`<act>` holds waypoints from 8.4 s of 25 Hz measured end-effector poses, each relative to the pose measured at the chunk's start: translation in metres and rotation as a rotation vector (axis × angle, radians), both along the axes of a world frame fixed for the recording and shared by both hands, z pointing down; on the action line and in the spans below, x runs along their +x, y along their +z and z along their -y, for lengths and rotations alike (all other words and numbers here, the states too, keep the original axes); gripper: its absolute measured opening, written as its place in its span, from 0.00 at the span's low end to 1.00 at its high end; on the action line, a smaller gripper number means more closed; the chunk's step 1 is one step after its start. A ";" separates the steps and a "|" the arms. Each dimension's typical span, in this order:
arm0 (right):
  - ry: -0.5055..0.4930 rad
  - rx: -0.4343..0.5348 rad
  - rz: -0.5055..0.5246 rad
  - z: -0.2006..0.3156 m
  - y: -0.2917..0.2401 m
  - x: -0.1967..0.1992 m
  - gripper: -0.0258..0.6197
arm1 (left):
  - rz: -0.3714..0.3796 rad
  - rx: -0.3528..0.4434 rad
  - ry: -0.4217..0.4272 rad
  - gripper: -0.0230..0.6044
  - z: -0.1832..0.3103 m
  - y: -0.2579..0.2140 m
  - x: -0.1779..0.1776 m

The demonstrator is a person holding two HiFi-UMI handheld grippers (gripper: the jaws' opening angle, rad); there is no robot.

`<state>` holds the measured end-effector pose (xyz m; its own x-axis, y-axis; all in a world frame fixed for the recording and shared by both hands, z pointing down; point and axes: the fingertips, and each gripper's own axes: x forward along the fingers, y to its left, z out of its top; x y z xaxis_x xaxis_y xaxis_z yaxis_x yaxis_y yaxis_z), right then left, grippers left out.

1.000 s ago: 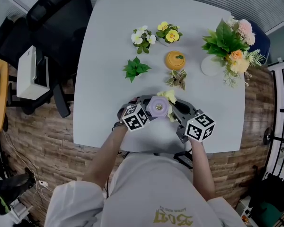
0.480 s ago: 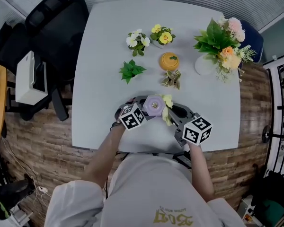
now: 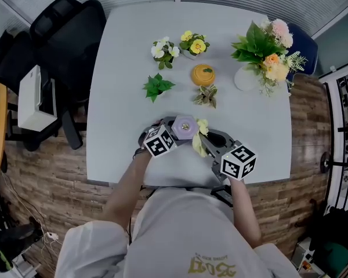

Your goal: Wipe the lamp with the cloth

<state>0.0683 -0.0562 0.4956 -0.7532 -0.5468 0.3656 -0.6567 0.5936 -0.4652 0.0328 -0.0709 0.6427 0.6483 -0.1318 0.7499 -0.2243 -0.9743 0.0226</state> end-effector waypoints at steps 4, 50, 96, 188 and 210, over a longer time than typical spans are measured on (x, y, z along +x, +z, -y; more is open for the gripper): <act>-0.012 0.000 -0.009 -0.003 0.002 -0.003 0.11 | -0.001 0.000 0.000 0.56 0.000 0.000 0.000; -0.186 0.122 -0.264 -0.031 0.019 -0.025 0.11 | -0.004 0.004 0.000 0.56 -0.001 0.000 0.001; -0.321 0.127 -0.323 -0.034 0.027 -0.055 0.11 | -0.007 0.007 0.005 0.56 -0.001 -0.001 0.000; -0.189 -0.153 -0.364 0.002 0.096 -0.024 0.11 | -0.013 0.014 0.008 0.56 0.000 -0.002 0.001; -0.171 -0.136 -0.325 0.019 0.085 -0.021 0.11 | -0.013 0.016 0.008 0.56 0.000 -0.003 0.001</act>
